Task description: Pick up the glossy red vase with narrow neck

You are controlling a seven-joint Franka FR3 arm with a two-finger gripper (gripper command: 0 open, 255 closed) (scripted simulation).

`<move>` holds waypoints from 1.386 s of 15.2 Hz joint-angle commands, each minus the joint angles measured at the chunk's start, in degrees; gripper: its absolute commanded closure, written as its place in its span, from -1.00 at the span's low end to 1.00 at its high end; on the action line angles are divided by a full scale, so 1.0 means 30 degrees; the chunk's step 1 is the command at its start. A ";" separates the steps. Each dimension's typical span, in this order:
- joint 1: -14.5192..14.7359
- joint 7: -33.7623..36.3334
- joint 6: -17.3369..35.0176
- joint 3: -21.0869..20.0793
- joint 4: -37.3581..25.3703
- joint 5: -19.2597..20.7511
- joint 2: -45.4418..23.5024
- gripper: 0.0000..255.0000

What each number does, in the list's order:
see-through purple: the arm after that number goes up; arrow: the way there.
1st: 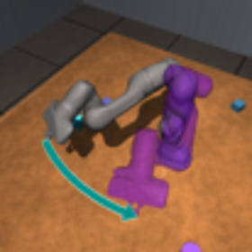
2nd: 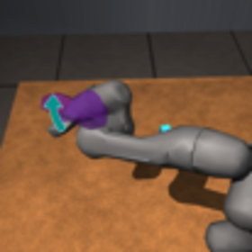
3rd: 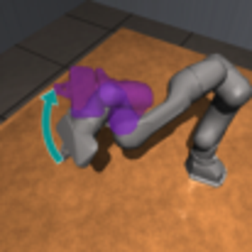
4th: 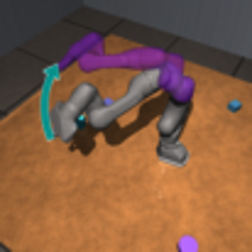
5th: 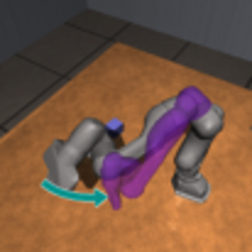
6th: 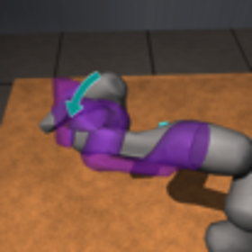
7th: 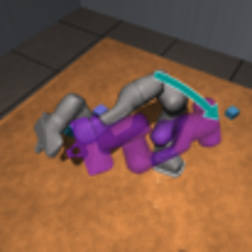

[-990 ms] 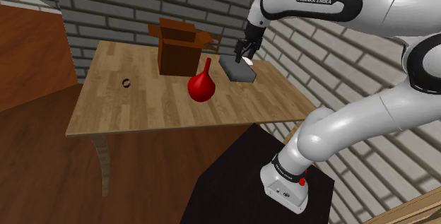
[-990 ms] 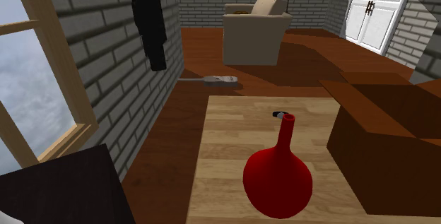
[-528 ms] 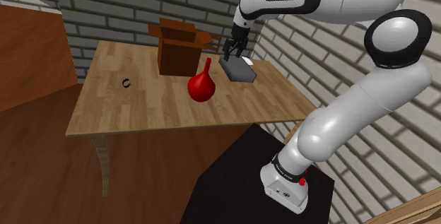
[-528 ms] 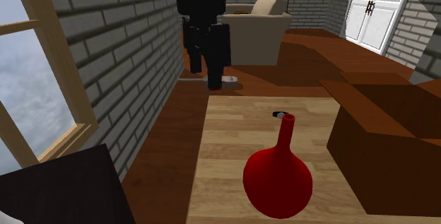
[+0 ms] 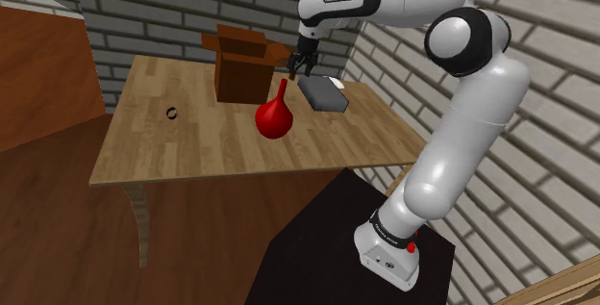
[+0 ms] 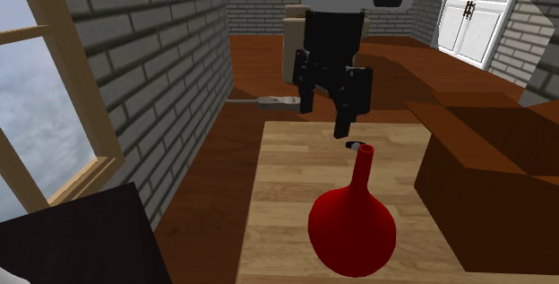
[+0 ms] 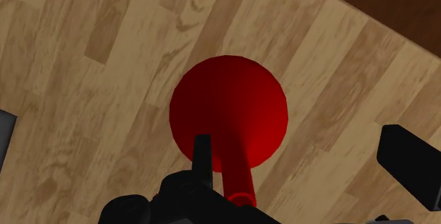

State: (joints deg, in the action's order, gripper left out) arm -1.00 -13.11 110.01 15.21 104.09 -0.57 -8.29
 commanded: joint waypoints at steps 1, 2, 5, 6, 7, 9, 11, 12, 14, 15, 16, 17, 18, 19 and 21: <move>-0.0231 -0.0516 -0.0115 0.0017 -0.1633 -0.0515 -0.1719 -1.00; -0.0384 -0.0755 -0.0250 0.0001 -0.2527 -0.0759 -0.2575 -1.00; -0.0923 -0.1371 -0.0856 -0.0129 -0.5496 -0.1437 -0.5222 -1.00; -0.1126 -0.1541 -0.1131 -0.0192 -0.6603 -0.1642 -0.6142 -1.00; -0.1203 -0.1589 -0.1229 -0.0226 -0.6977 -0.1700 -0.6444 -1.00; -0.1202 -0.1605 -0.0774 -0.0253 -0.6632 -0.1731 -0.6558 -1.00; -0.1199 -0.1624 -0.0324 -0.0274 -0.6303 -0.1767 -0.6683 -1.00; -0.1200 -0.1635 -0.0107 -0.0286 -0.6159 -0.1788 -0.6758 -1.00; -0.1203 -0.1663 0.0453 -0.0317 -0.5793 -0.1844 -0.6957 -1.00; -0.1201 -0.1663 0.0455 -0.0316 -0.5786 -0.1843 -0.6952 -1.00; -0.1202 -0.1663 0.0454 -0.0317 -0.5791 -0.1844 -0.6956 -1.00; -0.1200 -0.1664 0.0463 -0.0315 -0.5767 -0.1841 -0.6941 1.00; -0.1202 -0.1667 0.0474 -0.0316 -0.5763 -0.1843 -0.6949 1.00; -0.1201 -0.1667 0.0472 -0.0315 -0.5761 -0.1843 -0.6945 1.00; -0.1201 -0.1666 0.0473 -0.0315 -0.5759 -0.1842 -0.6943 1.00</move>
State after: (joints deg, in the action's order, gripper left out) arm -4.61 -18.11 111.42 14.26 86.78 -6.10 -29.11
